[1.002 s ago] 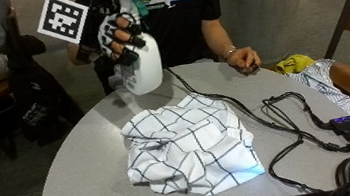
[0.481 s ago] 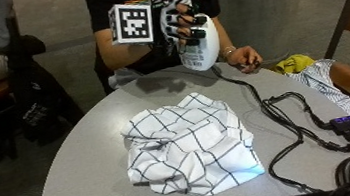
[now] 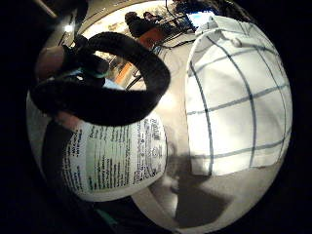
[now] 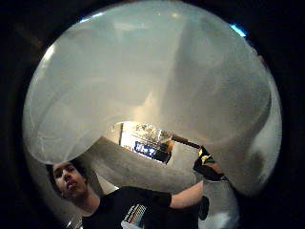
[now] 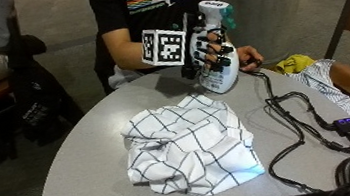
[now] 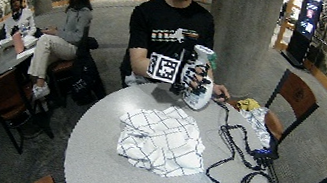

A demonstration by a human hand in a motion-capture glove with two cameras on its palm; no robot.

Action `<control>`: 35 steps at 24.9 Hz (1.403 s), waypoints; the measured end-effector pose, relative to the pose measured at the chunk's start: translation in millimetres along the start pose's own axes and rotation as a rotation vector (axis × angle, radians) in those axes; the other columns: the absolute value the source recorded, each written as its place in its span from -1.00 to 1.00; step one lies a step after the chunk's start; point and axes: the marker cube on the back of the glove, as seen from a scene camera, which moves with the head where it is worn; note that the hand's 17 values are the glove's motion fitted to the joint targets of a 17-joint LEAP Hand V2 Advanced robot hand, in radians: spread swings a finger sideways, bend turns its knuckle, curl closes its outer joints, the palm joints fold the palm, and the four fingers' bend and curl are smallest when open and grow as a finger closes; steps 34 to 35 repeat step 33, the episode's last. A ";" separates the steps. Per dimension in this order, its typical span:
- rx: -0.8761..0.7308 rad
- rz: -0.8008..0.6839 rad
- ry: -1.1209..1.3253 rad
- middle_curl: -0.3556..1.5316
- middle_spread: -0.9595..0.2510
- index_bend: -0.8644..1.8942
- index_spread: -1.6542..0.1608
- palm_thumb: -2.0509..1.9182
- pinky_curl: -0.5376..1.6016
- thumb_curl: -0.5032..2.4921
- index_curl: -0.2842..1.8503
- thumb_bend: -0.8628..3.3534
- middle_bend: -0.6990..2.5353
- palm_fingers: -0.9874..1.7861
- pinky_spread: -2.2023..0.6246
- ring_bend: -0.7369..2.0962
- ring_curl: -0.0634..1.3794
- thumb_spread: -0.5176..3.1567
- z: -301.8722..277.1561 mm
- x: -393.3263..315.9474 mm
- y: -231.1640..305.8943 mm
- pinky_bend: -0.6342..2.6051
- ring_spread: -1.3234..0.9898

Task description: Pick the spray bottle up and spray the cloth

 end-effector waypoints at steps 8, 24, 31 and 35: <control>-0.063 -0.062 0.159 -0.15 0.55 -0.29 0.62 0.46 -0.20 -0.21 -0.21 -0.62 -0.45 0.39 0.69 -0.37 -0.42 -0.32 -4.8 2.5 18.3 -0.42 0.18; -0.033 0.033 0.784 -0.14 0.54 -0.34 0.48 0.40 -0.20 -0.32 -0.39 -0.60 -0.40 0.09 0.70 -0.32 -0.39 -0.17 -130.4 44.2 118.7 -0.43 0.18; -0.054 0.159 0.853 -0.17 0.51 -0.23 0.43 0.40 -0.24 -0.34 -0.39 -0.60 -0.42 0.02 0.70 -0.36 -0.45 -0.15 -143.4 82.2 137.8 -0.48 0.20; -0.054 0.176 0.854 -0.18 0.51 -0.22 0.43 0.40 -0.25 -0.34 -0.39 -0.60 -0.43 0.03 0.70 -0.36 -0.46 -0.14 -143.2 84.5 139.9 -0.49 0.20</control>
